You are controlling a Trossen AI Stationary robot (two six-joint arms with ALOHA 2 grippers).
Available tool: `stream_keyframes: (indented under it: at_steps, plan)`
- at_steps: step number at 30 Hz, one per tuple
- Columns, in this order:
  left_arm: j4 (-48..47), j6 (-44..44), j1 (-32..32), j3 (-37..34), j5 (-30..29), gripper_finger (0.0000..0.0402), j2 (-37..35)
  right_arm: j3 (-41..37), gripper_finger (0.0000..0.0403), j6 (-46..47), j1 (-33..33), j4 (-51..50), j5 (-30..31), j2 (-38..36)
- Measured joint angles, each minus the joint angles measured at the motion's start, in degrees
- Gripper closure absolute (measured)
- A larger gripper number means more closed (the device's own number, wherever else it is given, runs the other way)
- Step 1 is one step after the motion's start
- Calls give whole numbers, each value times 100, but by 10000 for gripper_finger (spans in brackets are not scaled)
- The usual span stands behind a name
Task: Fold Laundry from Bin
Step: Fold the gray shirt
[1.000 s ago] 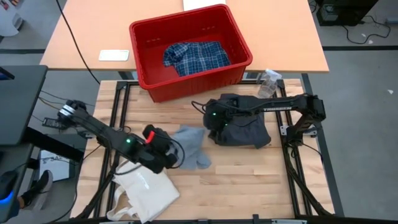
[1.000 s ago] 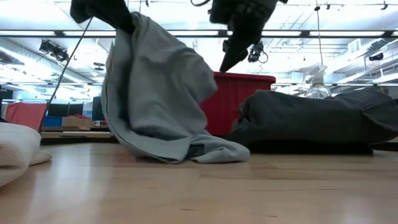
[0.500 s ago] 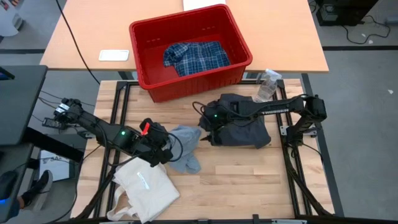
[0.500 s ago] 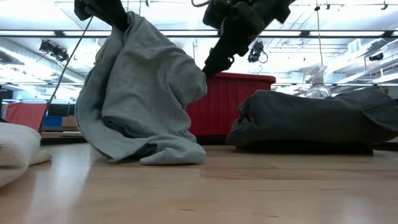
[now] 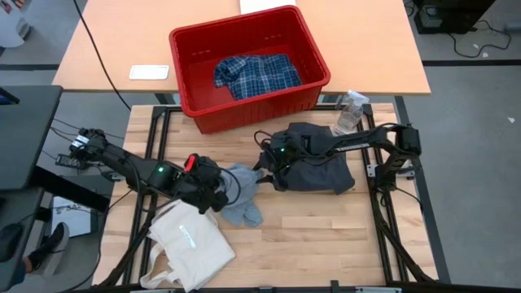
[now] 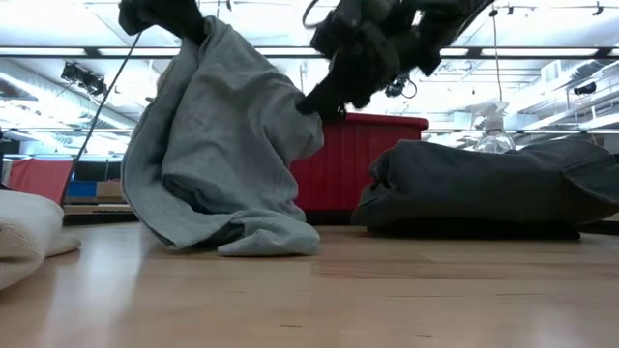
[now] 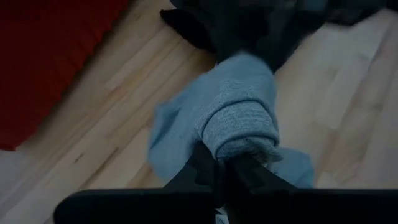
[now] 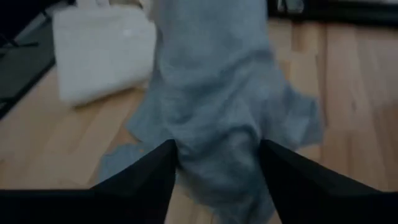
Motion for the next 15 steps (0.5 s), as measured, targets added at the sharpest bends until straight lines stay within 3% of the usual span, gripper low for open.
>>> stream_keyframes:
  at_steps: [7, 9, 12, 15]
  plan:
    - [343, 96, 28, 2, 165, 393, -97, 28, 212, 302, -5, 126, -45, 316]
    - [333, 121, 30, 2, 171, 393, -110, 30, 252, 373, -7, 120, -42, 309]
    - [307, 212, 84, 2, 172, 393, -114, 55, 362, 454, -7, -11, -168, 275]
    - [320, -1, 209, 2, 302, 392, -114, 346, 387, 658, 40, -717, -131, 244]
